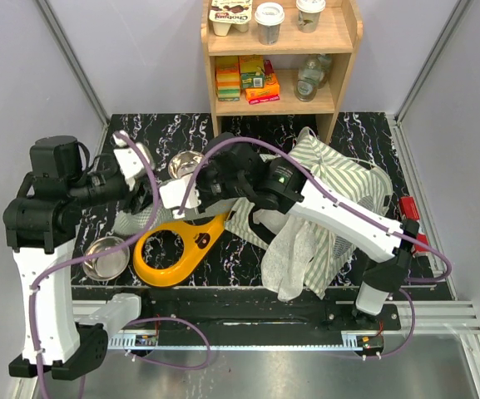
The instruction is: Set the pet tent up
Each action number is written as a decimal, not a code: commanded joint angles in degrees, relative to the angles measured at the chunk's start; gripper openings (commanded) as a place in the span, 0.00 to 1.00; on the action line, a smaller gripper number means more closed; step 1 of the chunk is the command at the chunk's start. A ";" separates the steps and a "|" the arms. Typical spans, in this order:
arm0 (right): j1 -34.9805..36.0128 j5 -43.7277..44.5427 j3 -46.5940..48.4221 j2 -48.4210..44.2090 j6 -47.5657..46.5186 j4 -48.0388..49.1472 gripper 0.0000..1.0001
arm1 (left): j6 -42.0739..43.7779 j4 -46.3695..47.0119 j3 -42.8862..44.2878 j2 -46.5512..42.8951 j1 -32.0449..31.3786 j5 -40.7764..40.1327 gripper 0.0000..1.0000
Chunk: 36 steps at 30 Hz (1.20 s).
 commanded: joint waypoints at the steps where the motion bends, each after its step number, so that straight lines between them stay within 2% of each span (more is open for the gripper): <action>1: -0.59 9.10 1.89 -0.38 9.07 1.91 0.00 | -21.05 22.26 -3.57 -0.42 1.39 -15.16 0.70; 2: -1.12 10.33 2.51 -0.21 10.39 2.53 0.00 | -24.48 26.04 -4.63 -0.42 2.27 -19.37 0.80; 6: -4.28 15.17 5.41 0.41 16.37 5.34 0.00 | -29.43 37.48 -8.41 -0.33 5.00 -33.63 0.99; 10: -7.36 16.23 8.74 0.15 22.17 4.82 0.00 | -31.10 43.73 -11.93 -1.21 7.46 -38.22 0.99; 15: -8.15 22.02 10.51 -2.84 25.16 5.96 0.00 | -31.02 48.75 -17.55 -0.16 11.41 -37.44 0.99; 20: -9.82 24.84 12.88 -6.00 28.33 7.54 0.00 | -32.77 49.02 -18.88 4.23 14.76 -27.62 0.99; 22: -10.44 26.16 13.58 -6.53 29.82 7.55 0.00 | -31.99 49.37 -20.19 4.59 14.76 -19.12 0.99; 23: -11.05 25.82 13.85 -6.97 31.31 7.54 0.00 | -31.72 50.24 -21.33 4.41 14.76 -11.58 0.97; 26: -13.77 21.09 14.46 -8.64 36.67 7.54 0.00 | -33.12 56.99 -26.24 2.22 14.32 1.82 0.85; 27: -14.73 19.41 14.55 -9.34 37.99 7.46 0.00 | -33.82 59.80 -27.65 1.43 13.89 3.68 0.81; 29: -15.45 16.51 14.47 -10.40 38.79 7.89 0.00 | -34.36 62.37 -28.99 1.16 12.13 5.27 0.80; 33: -15.45 11.58 15.52 -11.89 40.63 7.28 0.00 | -34.36 63.87 -29.16 2.30 7.83 8.88 0.86; 36: -15.36 7.02 16.13 -13.47 41.52 7.28 0.00 | -36.72 66.94 -29.25 3.70 6.94 10.46 0.90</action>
